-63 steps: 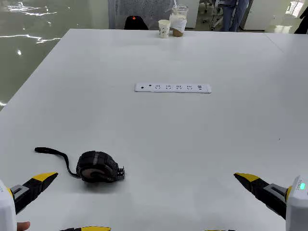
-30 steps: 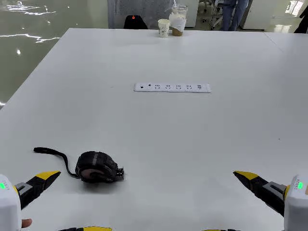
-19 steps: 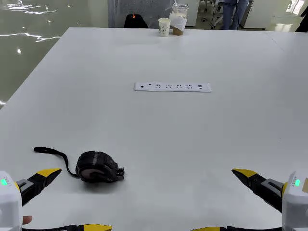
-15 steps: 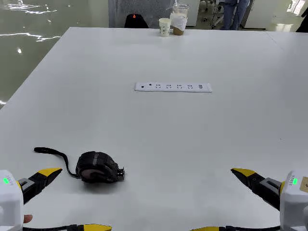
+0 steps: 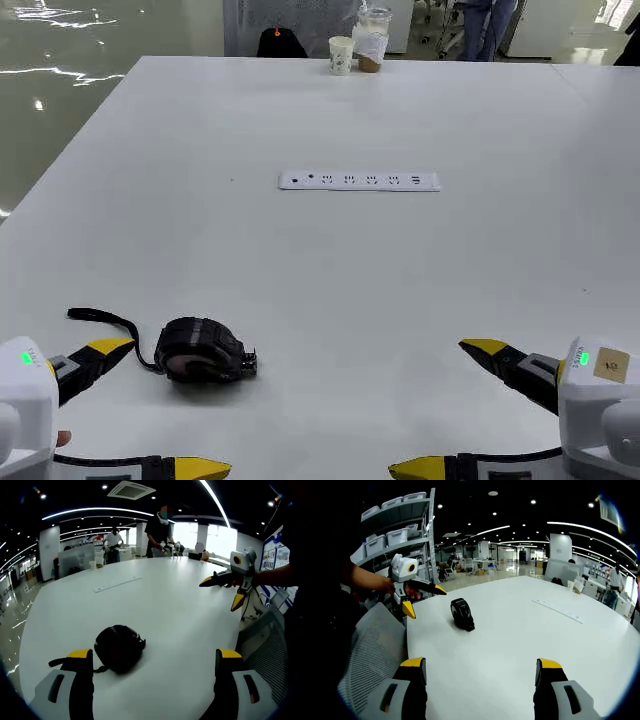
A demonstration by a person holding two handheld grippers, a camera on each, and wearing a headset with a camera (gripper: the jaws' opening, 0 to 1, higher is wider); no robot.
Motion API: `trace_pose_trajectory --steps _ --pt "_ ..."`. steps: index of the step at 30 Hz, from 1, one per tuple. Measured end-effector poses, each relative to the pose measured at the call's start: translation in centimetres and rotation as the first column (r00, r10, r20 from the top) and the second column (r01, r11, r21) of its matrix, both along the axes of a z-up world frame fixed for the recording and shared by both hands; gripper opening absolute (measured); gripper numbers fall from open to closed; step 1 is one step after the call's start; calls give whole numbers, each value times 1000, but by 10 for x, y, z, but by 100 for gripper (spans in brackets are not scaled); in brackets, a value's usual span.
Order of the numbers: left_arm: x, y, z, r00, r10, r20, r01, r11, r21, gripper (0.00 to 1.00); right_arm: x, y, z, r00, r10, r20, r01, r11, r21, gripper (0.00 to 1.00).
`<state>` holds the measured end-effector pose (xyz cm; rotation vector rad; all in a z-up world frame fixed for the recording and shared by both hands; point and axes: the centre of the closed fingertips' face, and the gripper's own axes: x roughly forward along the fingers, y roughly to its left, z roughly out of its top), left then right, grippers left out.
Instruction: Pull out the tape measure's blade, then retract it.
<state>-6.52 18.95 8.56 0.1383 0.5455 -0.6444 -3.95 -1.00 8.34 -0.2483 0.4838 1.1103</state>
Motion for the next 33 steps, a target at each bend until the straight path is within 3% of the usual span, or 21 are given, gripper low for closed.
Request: trace_pose_trajectory --steps 21,33 --pt "18 4 -13 993 -107 -41 110 991 76 99 23 22 -10 992 125 28 -124 992 -36 83" --pt "33 10 -25 975 -204 -88 216 963 162 95 35 44 -18 976 214 37 -212 976 -59 79"
